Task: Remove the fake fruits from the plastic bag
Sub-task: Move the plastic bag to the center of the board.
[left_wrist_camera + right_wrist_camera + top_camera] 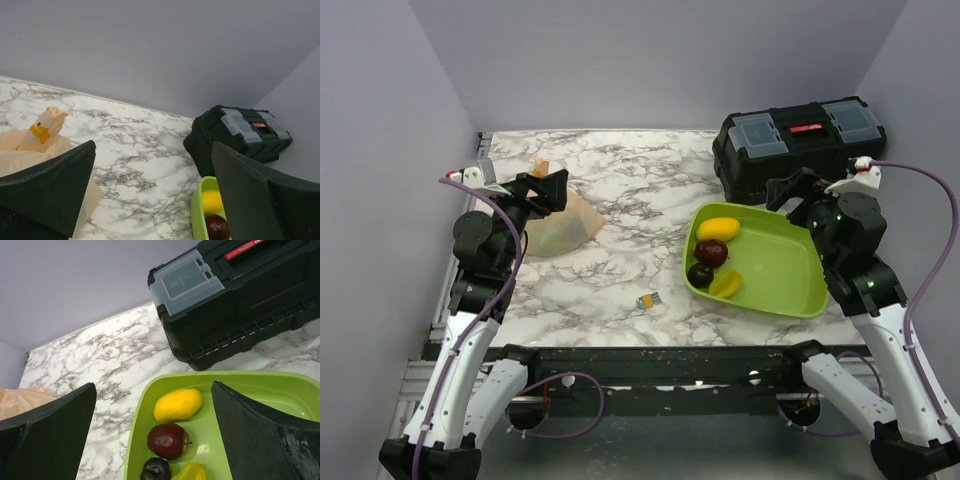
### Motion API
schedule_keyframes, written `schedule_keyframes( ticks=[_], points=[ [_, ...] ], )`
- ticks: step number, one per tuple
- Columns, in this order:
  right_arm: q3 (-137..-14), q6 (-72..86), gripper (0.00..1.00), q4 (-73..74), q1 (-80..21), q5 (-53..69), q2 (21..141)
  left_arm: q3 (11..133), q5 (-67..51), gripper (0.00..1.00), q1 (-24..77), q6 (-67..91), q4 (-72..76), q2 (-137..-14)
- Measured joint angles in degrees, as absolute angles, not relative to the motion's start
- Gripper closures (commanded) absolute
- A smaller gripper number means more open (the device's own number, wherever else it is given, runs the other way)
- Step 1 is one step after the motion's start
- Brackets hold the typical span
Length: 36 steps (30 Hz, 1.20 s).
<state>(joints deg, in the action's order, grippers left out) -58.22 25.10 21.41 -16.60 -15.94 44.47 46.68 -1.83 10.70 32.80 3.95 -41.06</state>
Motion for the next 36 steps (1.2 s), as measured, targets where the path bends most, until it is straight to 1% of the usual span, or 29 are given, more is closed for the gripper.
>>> schedule_keyframes(
  ticks=[9, 18, 22, 27, 32, 36],
  points=[
    [-58.02, 26.48, 0.00, 22.83, -16.60, -16.82, 45.34, 47.53, -2.76, 0.01, 11.00, 32.60, 3.20, -45.21],
    [-58.02, 26.81, 0.00, 23.51, -16.60, -16.86, 46.50, 52.05, -1.80, 0.01, 11.00, 32.62, -2.44, -49.98],
    [-58.02, 27.00, 0.00, 23.75, -16.60, -16.82, 46.52, 57.04, 3.11, 0.01, 11.00, 31.94, -7.11, -52.64],
    [-57.01, 27.27, 0.00, 23.22, -16.60, -15.05, 45.98, 58.19, 10.02, 0.01, 10.96, 30.94, -8.73, -53.71],
    [-55.77, 27.53, 0.00, 22.79, -16.60, -13.43, 45.93, 61.12, 11.16, 0.01, 9.72, 30.87, -11.16, -59.79],
    [-55.64, 27.64, 0.00, 22.46, -16.60, -12.64, 45.95, 66.87, 11.51, 0.01, 9.02, 31.88, -15.18, -66.41]
  ],
)
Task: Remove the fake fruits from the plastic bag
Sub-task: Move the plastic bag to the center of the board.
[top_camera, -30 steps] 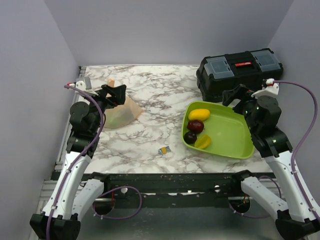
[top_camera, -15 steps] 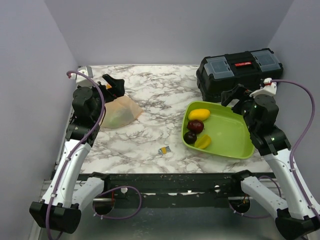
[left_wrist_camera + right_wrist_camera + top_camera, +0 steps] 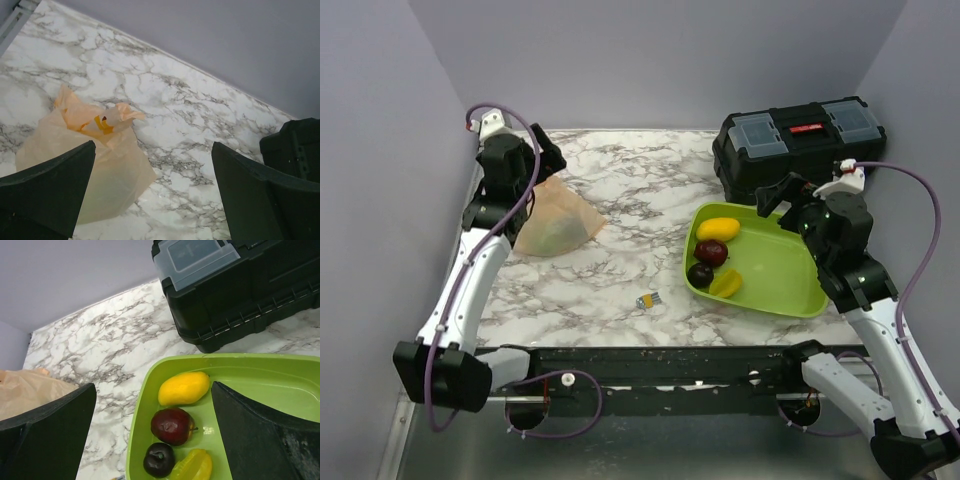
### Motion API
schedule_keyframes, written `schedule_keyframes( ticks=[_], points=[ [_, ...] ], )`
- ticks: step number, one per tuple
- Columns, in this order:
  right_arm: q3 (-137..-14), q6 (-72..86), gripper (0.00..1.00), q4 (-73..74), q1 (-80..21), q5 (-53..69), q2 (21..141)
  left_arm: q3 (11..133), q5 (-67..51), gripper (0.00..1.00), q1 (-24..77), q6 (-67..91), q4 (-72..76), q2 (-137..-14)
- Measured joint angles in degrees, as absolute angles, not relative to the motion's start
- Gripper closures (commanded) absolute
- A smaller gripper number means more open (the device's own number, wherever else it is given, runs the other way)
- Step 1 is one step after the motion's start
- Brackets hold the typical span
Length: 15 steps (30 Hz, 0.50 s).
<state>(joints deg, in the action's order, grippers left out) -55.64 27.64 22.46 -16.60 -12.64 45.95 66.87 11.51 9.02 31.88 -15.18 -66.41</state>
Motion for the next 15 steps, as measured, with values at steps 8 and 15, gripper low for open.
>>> schedule_keyframes(
  ticks=[8, 15],
  points=[
    [-54.98, 27.73, 0.00, 21.89, -16.60, -12.12, 45.91, 88.82, 14.44, 0.01, 8.10, 36.25, -28.64, -84.47],
    [-54.65, 28.32, 0.00, 21.17, -16.60, -11.22, 45.89, 87.57, 18.59, 0.02, 7.94, 33.61, -32.86, -89.76]
  ],
)
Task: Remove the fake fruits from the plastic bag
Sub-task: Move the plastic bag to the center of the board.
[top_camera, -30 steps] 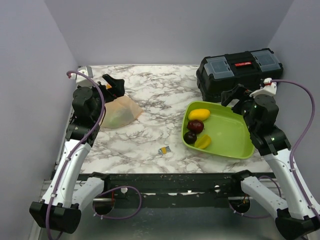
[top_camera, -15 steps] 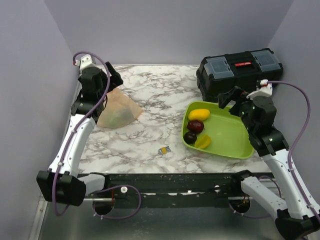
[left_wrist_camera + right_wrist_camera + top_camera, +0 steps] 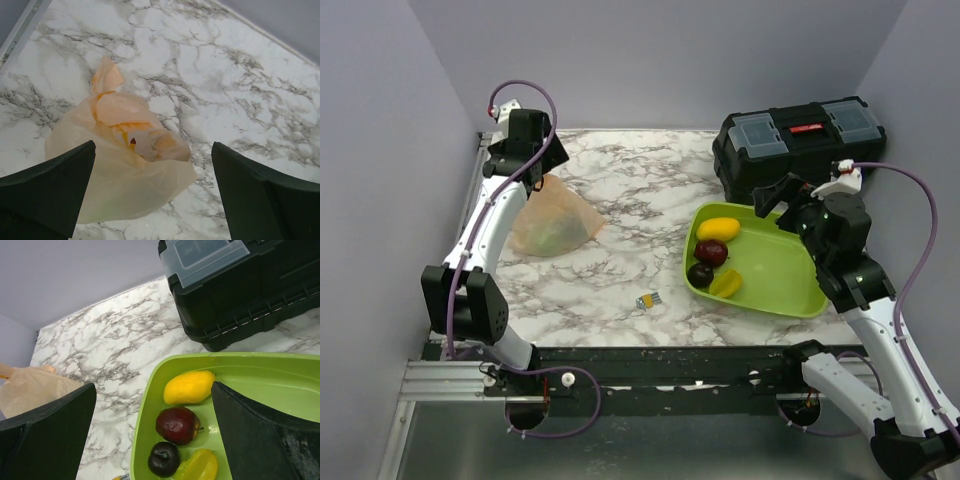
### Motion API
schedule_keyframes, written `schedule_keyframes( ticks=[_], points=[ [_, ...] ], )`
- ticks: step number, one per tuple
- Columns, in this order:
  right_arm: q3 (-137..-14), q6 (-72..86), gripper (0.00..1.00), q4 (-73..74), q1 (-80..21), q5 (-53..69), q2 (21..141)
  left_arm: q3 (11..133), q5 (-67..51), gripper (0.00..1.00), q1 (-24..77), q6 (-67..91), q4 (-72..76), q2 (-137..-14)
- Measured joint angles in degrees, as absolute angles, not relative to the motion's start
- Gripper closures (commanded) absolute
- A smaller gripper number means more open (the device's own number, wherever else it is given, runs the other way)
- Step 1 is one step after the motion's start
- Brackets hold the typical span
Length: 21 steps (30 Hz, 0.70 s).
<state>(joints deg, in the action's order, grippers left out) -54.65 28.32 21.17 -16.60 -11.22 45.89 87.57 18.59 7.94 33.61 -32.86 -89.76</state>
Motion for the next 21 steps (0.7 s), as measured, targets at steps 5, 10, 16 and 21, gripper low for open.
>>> schedule_keyframes(
  ticks=[5, 10, 16, 21],
  points=[
    [-54.63, 28.51, 0.00, 20.64, -16.60, -10.55, 46.92, 86.11, 20.32, 0.19, 7.70, 30.17, -32.42, -91.44],
    [-54.63, 28.51, 0.00, 20.71, -16.60, -9.93, 47.42, 85.91, 20.56, 0.32, 7.49, 28.29, -31.66, -93.23],
    [-54.63, 28.51, 0.00, 20.71, -16.60, -9.76, 46.09, 85.30, 20.29, 0.64, 7.49, 26.87, -30.50, -93.23],
    [-54.63, 28.51, 0.00, 20.73, -16.60, -9.43, 46.06, 84.60, 18.35, 1.00, 7.46, 25.87, -29.63, -93.03]
  ],
)
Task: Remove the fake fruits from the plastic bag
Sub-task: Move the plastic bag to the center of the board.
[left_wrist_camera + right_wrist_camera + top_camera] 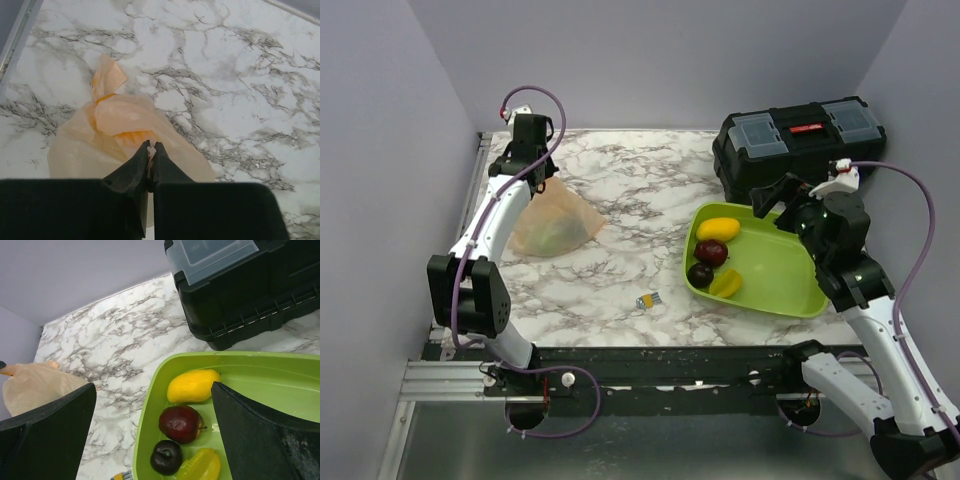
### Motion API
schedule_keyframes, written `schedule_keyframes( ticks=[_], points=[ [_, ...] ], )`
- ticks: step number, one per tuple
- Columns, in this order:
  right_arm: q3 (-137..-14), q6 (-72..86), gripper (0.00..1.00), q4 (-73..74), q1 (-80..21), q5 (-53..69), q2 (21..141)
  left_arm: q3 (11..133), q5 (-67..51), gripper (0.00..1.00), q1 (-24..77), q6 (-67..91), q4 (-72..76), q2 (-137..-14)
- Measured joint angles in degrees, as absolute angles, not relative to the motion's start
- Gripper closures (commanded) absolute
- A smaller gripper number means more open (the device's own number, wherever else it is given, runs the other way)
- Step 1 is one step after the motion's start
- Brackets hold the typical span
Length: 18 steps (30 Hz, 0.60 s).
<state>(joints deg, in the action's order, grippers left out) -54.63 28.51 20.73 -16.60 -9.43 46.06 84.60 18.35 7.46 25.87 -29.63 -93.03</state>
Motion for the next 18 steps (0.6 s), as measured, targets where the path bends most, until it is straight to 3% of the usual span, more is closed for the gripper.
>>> schedule_keyframes(
  ticks=[18],
  points=[
    [-54.61, 27.88, 0.00, 20.32, -16.60, 0.12, 55.51, 77.38, -9.37, 1.00, 12.05, 27.00, -29.34, -81.38]
  ],
)
